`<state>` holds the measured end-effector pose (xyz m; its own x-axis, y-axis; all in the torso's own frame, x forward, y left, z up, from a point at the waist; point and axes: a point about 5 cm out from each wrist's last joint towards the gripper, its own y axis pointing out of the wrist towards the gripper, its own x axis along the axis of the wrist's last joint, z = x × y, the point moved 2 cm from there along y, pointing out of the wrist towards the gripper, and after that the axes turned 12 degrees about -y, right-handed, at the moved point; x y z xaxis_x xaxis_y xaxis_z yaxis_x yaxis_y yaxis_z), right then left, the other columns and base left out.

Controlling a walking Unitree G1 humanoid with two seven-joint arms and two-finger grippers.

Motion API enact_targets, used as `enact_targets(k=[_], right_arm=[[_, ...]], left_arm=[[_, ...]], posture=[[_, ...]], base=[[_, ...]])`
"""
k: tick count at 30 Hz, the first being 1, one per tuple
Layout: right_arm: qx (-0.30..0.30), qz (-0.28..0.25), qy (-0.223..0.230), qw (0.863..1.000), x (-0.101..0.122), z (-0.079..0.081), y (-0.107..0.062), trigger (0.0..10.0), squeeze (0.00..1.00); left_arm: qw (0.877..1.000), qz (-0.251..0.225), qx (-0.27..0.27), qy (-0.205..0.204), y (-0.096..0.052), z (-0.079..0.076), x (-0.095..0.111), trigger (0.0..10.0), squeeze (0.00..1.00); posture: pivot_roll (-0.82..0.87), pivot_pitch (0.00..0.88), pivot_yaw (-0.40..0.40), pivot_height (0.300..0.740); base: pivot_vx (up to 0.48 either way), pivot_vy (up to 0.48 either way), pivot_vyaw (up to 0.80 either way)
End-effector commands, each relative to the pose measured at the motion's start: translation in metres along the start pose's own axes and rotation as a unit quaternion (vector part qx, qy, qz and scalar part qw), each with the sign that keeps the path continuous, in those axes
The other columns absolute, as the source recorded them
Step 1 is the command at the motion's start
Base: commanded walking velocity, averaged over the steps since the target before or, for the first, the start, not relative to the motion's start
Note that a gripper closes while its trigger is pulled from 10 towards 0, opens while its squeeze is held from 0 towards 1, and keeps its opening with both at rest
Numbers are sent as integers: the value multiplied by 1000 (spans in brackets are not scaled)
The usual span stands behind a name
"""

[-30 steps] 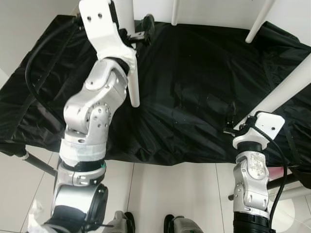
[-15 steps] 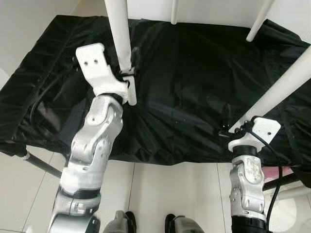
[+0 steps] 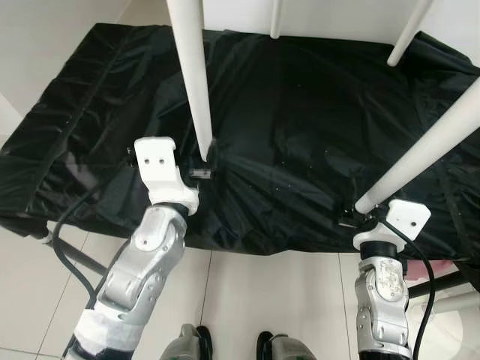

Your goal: Building children table

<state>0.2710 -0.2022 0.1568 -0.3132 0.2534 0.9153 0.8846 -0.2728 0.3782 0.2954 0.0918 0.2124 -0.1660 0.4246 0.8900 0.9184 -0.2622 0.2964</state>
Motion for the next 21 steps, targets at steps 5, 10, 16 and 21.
enact_targets(k=[5,10,16,21], right_arm=[[-4,22,9,1000,-7,10,-20,10000,0],[57,24,-4,998,-12,24,-41,10000,0],[92,22,0,995,-14,27,-49,10000,0],[136,13,-1,991,-13,31,-53,10000,0]], left_arm=[[959,86,-268,24,-24,-32,-28,10000,0],[954,113,-273,58,-37,-21,-43,10000,0],[950,125,-276,72,-45,-14,-48,10000,0],[949,138,-271,83,-52,-6,-55,10000,0]], posture=[[-34,180,45,740],[-34,171,46,740],[-38,165,43,740],[-39,159,42,740]], base=[[0,0,0],[0,0,0],[0,0,0],[0,0,0]])
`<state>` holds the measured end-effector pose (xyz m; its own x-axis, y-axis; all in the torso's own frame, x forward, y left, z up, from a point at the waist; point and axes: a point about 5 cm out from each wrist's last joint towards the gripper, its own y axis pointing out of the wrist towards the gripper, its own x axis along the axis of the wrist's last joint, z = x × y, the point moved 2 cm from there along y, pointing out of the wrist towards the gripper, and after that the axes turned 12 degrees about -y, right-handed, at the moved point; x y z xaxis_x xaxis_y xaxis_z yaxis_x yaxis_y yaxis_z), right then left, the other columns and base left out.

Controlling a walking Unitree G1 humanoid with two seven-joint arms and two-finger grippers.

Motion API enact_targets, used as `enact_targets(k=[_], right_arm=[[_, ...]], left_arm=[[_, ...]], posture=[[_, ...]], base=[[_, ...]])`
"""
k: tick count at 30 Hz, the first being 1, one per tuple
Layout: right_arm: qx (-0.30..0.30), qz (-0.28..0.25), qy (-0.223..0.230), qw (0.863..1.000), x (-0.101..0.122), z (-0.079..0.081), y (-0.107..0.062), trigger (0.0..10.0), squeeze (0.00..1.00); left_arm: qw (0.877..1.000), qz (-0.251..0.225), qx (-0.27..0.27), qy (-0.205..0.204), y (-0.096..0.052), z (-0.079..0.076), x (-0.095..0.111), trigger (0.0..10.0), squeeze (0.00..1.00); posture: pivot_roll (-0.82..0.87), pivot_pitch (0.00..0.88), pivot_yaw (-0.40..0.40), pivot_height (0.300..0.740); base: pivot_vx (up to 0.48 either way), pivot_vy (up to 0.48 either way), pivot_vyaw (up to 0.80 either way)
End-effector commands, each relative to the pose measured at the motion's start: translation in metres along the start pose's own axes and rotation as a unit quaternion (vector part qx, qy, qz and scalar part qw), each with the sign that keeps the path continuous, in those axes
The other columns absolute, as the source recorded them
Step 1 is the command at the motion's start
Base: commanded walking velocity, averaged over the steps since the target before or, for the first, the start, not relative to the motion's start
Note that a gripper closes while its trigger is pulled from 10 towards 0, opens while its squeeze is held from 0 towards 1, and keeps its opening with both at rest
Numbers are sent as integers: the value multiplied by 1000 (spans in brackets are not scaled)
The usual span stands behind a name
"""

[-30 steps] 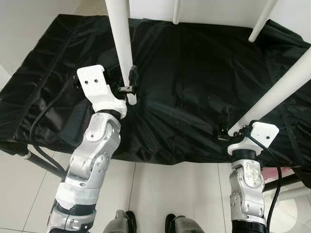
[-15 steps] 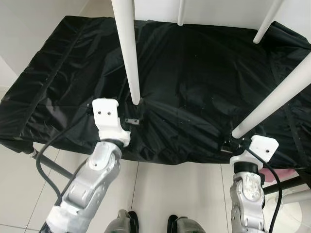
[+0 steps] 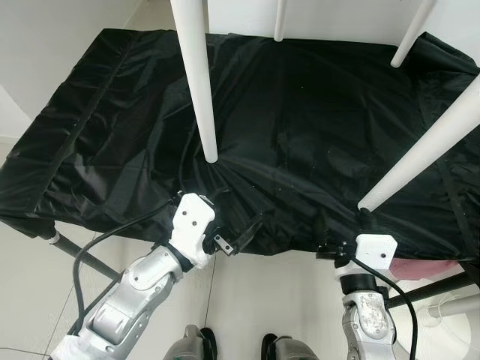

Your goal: Building children table

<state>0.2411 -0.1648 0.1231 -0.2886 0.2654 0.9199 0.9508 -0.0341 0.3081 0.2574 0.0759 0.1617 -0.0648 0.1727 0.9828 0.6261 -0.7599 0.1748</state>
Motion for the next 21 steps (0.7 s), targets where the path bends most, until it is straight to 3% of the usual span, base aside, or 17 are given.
enact_targets(k=[1,3,9,12,15,21], right_arm=[[31,-4,-1,1000,-2,5,-5,10000,0],[31,-4,-1,1000,-2,5,-5,10000,0],[120,-14,-5,993,-5,15,-14,10000,0],[131,-14,-2,991,-5,17,-15,10000,0],[185,-4,4,983,-11,24,-25,10000,0],[218,-3,-3,976,-14,24,-33,10000,0]], left_arm=[[1000,27,0,5,-8,0,-15,10000,0],[1000,27,0,5,-8,0,-15,10000,0],[999,48,-2,19,-23,5,-30,10000,0],[999,50,-4,18,-25,6,-31,10000,0],[998,66,-4,24,-39,10,-39,10000,0],[996,80,-2,33,-50,13,-44,10000,0]], posture=[[-39,156,41,740],[-39,156,41,740],[-35,151,37,740],[-35,151,37,740],[-26,147,31,740],[-26,146,26,740]], base=[[0,0,0],[0,0,0],[0,0,0],[0,0,0],[0,0,0],[0,0,0]])
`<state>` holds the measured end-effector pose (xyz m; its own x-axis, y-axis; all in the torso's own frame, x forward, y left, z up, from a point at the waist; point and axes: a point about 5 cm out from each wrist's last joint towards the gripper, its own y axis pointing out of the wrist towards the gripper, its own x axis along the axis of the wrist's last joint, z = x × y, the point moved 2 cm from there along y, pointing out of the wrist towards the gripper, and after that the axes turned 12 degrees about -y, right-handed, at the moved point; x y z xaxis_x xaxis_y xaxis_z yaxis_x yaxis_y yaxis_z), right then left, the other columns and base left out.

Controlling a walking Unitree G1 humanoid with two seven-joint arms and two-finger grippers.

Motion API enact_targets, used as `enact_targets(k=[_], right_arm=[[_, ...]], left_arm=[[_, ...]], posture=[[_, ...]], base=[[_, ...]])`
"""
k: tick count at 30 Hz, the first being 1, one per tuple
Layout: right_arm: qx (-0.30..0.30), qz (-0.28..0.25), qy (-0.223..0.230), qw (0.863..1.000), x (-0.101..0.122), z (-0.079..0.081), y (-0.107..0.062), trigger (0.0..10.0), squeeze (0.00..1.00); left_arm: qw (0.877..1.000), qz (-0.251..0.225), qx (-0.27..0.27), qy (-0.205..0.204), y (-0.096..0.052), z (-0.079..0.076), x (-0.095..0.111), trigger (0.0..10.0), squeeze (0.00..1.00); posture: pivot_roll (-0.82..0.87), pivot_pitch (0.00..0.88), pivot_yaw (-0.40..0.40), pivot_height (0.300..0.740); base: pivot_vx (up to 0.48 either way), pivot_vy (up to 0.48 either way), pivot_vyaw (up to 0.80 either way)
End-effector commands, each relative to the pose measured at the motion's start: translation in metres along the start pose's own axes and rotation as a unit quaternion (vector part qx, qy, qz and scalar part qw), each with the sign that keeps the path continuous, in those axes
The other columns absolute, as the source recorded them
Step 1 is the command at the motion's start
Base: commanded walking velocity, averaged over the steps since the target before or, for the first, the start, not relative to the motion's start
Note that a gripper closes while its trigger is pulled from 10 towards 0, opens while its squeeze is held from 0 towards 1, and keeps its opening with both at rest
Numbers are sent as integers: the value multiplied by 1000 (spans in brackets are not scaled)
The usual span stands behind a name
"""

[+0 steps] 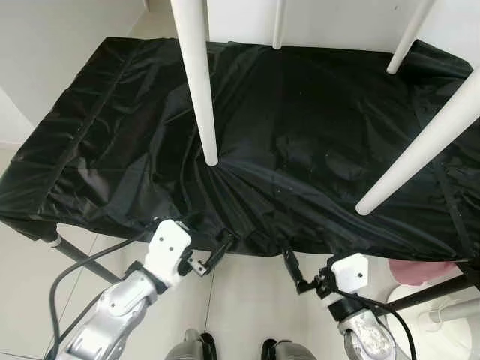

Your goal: Building children table

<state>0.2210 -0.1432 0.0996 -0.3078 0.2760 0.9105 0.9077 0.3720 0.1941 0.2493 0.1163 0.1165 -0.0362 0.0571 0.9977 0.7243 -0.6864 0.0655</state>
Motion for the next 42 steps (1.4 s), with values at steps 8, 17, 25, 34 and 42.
enact_targets(k=[8,17,25,34,42], right_arm=[[44,17,-2,999,-11,4,-17,10000,0],[80,65,-17,995,-38,9,-39,10000,0],[98,118,-18,988,-65,10,-51,10000,0],[47,213,41,975,-107,17,-51,10000,0],[15,330,85,940,-144,40,-59,10000,0]], left_arm=[[996,42,-75,25,-18,-10,-18,10000,0],[990,99,-82,61,-38,-11,-52,10000,0],[991,126,-33,42,-47,1,-75,10000,0],[982,188,36,3,-53,12,-113,10000,0],[939,281,176,-89,-64,23,-162,10000,0]], posture=[[-30,144,24,740],[-33,140,23,740],[-31,135,13,740],[-33,131,2,740],[-35,106,1,740]], base=[[0,0,0],[0,0,0],[0,0,0],[0,0,0],[0,0,0]])
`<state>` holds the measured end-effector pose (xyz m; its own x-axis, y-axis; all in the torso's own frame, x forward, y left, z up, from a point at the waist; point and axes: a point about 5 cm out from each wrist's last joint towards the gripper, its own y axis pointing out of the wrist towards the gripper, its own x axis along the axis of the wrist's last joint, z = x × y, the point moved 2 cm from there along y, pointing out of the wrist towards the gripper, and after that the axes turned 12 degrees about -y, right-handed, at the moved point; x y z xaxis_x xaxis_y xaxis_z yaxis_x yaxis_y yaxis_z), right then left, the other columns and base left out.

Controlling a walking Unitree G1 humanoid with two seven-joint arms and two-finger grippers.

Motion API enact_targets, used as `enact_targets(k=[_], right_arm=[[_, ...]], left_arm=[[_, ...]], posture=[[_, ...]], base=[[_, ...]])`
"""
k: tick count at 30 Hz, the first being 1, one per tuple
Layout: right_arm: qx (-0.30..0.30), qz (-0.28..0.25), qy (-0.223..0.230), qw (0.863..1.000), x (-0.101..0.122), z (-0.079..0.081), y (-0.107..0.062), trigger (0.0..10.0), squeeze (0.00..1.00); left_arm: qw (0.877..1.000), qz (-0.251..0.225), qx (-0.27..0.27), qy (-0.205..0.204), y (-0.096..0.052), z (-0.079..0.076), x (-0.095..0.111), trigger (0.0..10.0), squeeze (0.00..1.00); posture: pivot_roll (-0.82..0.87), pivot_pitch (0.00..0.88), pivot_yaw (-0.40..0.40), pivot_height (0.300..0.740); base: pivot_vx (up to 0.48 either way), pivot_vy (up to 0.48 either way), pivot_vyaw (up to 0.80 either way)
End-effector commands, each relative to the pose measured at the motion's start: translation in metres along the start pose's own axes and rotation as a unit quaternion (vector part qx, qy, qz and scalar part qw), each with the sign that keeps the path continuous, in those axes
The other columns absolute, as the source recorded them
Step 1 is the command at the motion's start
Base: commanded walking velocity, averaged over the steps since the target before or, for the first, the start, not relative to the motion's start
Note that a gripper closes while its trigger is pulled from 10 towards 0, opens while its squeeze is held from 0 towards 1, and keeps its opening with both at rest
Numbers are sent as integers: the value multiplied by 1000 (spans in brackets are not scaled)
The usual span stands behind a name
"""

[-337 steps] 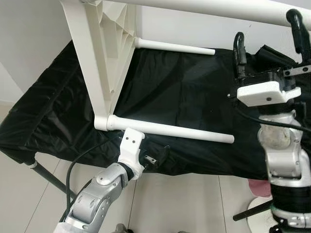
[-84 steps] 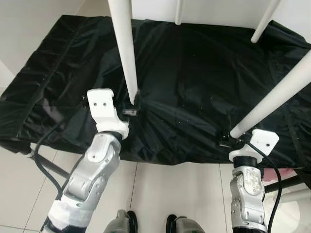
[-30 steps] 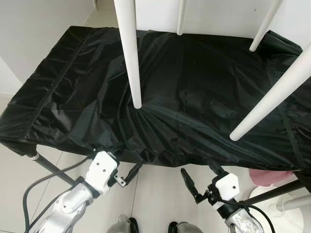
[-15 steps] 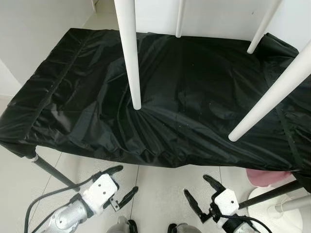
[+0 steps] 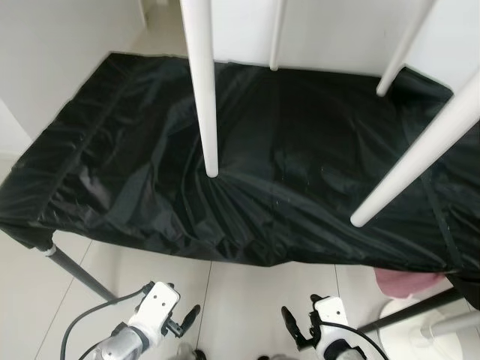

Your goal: Building children table

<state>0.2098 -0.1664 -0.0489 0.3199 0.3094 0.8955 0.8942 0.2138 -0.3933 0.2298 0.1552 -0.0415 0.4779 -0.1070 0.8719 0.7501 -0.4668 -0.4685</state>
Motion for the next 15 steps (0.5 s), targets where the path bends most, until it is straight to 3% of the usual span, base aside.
enact_targets(k=[1,2,5,7,9,10,12,15], right_arm=[[-7,52,8,999,-19,1,-6,10000,0],[-7,52,8,999,-19,1,-6,10000,0],[-19,118,29,992,-36,-2,-7,10000,0],[-19,118,29,992,-36,-2,-7,10000,0],[-22,175,53,983,-53,-1,-12,10000,0],[-22,175,53,983,-53,-1,-12,10000,0],[-15,246,33,969,-72,6,-22,10000,0],[-11,279,21,960,-81,11,-28,10000,0]], left_arm=[[997,37,68,-15,-5,10,-18,10000,0],[997,37,68,-15,-5,10,-18,10000,0],[992,101,74,4,-4,4,-39,10000,0],[992,101,74,4,-4,4,-39,10000,0],[984,157,89,-1,-7,2,-57,10000,0],[984,157,89,-1,-7,2,-57,10000,0],[971,204,122,-30,-12,5,-71,10000,0],[962,232,141,-24,-16,7,-78,10000,0]], posture=[[-35,106,1,740],[-35,106,1,740],[-39,88,7,740],[-39,88,7,740],[-47,55,14,740],[-47,55,14,740],[-60,28,18,740],[-61,22,19,740]], base=[[0,0,0],[0,0,0],[0,0,0],[0,0,0],[0,0,0],[0,0,0],[0,0,0],[0,0,0]])
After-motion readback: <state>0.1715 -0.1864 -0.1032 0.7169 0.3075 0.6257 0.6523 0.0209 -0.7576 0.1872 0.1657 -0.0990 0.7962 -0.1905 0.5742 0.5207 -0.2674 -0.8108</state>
